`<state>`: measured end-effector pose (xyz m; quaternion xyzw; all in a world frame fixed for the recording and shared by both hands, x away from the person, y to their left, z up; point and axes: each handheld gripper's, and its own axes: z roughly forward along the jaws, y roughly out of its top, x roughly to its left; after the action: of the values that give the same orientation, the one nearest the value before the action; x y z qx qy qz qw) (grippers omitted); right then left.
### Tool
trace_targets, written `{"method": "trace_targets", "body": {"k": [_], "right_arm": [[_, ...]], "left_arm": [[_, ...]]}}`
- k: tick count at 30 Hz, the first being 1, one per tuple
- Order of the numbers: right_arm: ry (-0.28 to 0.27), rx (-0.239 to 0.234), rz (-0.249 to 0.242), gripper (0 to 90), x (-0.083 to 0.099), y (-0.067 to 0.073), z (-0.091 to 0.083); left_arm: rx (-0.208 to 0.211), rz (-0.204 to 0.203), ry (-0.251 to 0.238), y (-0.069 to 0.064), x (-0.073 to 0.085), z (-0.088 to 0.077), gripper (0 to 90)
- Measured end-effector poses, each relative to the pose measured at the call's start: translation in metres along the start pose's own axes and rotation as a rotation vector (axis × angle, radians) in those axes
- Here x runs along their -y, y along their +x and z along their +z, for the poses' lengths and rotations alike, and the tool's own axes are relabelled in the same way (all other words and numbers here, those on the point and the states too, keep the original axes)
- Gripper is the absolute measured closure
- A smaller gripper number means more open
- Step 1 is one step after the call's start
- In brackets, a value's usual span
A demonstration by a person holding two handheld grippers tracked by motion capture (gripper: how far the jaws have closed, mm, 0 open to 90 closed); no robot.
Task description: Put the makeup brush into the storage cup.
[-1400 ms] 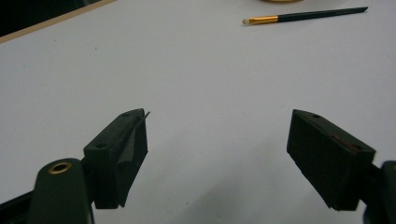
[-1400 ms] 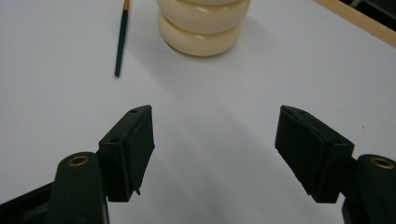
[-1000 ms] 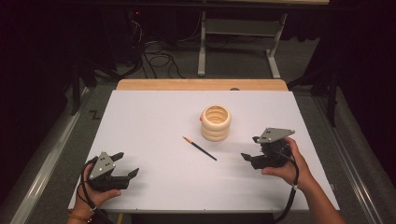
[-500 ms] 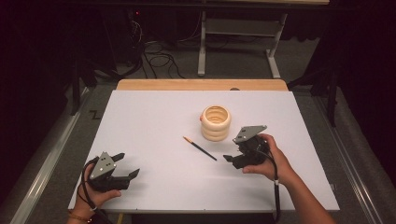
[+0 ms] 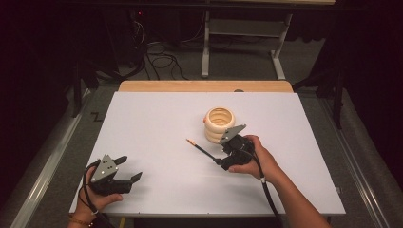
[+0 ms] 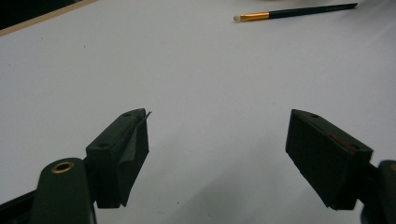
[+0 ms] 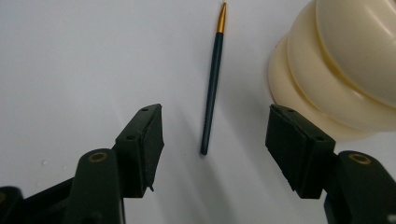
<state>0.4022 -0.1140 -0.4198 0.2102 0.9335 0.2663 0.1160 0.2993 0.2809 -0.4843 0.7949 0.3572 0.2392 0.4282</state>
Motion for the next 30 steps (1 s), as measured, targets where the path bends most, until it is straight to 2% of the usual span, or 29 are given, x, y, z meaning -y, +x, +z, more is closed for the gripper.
{"method": "trace_targets", "body": {"k": [7,13,18,26,30], "right_arm": [[0.017,-0.014,0.021,40.4,-0.011,0.000,0.012],[0.055,-0.018,0.034,46.2,-0.025,0.002,0.028],[0.089,-0.031,0.040,47.2,-0.033,0.005,0.038],[0.145,-0.028,0.064,53.3,-0.045,0.004,0.053],[0.169,-0.037,0.059,57.5,-0.050,0.003,0.061]], "left_arm": [[0.003,0.001,0.001,0.000,0.000,0.000,23.0],[0.009,0.001,0.000,0.001,0.000,0.000,23.0],[0.012,0.000,0.000,0.000,0.000,0.000,22.9],[0.017,0.000,-0.005,0.000,0.000,0.000,22.9],[0.021,-0.001,-0.006,0.000,0.000,0.000,22.9]]}}
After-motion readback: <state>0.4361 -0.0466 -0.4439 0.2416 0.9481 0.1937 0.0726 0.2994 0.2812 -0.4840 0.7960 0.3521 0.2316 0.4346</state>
